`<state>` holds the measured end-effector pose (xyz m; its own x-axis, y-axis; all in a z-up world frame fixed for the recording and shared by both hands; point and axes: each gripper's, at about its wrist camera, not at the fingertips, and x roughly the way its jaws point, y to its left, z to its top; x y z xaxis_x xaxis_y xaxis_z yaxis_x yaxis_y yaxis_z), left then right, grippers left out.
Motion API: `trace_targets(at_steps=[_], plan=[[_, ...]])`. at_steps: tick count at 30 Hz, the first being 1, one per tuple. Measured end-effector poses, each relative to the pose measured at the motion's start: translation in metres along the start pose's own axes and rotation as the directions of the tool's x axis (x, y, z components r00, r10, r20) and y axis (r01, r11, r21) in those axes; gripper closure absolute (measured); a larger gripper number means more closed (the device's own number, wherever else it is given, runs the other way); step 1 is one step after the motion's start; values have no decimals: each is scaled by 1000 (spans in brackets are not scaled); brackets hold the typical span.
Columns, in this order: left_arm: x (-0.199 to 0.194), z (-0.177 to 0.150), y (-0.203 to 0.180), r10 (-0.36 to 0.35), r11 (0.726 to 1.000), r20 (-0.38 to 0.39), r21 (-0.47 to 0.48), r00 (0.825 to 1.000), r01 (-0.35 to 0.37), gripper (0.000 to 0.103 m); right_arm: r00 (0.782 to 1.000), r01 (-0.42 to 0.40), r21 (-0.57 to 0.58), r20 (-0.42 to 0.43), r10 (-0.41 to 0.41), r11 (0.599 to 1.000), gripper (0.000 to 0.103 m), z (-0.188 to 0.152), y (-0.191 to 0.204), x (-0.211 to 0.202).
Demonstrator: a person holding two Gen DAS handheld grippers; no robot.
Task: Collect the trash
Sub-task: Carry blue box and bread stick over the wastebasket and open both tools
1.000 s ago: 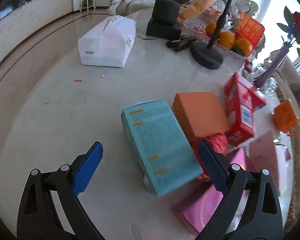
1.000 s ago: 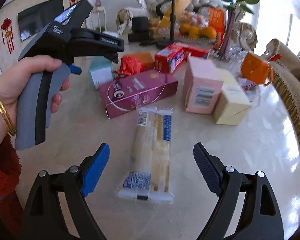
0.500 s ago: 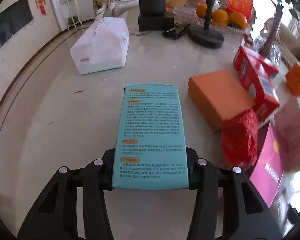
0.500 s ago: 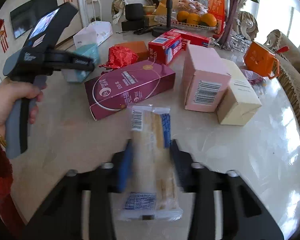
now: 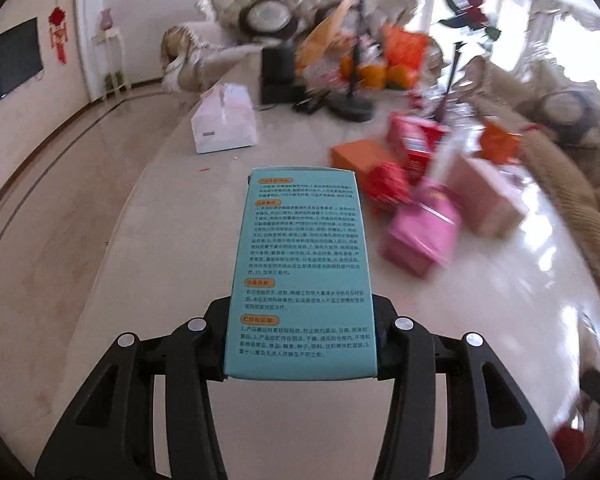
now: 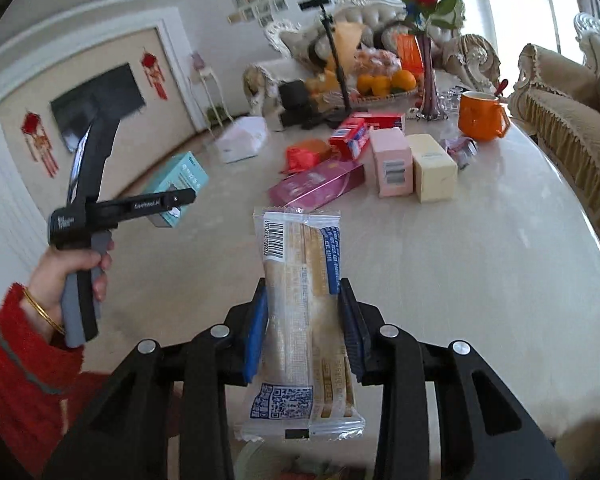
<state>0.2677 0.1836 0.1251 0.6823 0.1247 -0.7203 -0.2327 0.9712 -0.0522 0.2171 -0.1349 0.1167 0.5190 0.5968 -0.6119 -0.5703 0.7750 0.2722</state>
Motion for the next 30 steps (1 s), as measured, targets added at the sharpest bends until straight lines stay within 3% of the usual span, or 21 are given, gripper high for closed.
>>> trace_targets(at_steps=[6, 8, 12, 16, 20, 24, 30], plan=[[-91, -102, -19, -83, 995, 100, 69, 992, 76, 56, 999, -38, 42, -3, 38, 998, 70, -78, 13, -46], [-110, -147, -29, -144, 988, 92, 69, 985, 138, 56, 999, -22, 63, -23, 24, 998, 70, -102, 11, -50], [-115, -220, -62, -191, 977, 50, 112, 980, 184, 56, 992, 6, 139, -126, 11, 990, 70, -156, 0, -33], [-81, -278, -96, -274, 949, -109, 133, 956, 287, 56, 976, 58, 168, -215, -21, 984, 70, -188, -10, -10], [-27, -316, -121, -205, 941, -232, 222, 951, 257, 56, 959, 107, 202, -279, -48, 974, 70, -209, -25, 13], [18, -338, -121, -173, 953, -351, 178, 920, 247, 56, 937, 129, 266, -348, -30, 955, 70, -225, -40, 33], [36, -344, -128, -175, 952, -393, 168, 903, 257, 55, 914, 152, 220, -401, -52, 964, 71, -240, -34, 51]])
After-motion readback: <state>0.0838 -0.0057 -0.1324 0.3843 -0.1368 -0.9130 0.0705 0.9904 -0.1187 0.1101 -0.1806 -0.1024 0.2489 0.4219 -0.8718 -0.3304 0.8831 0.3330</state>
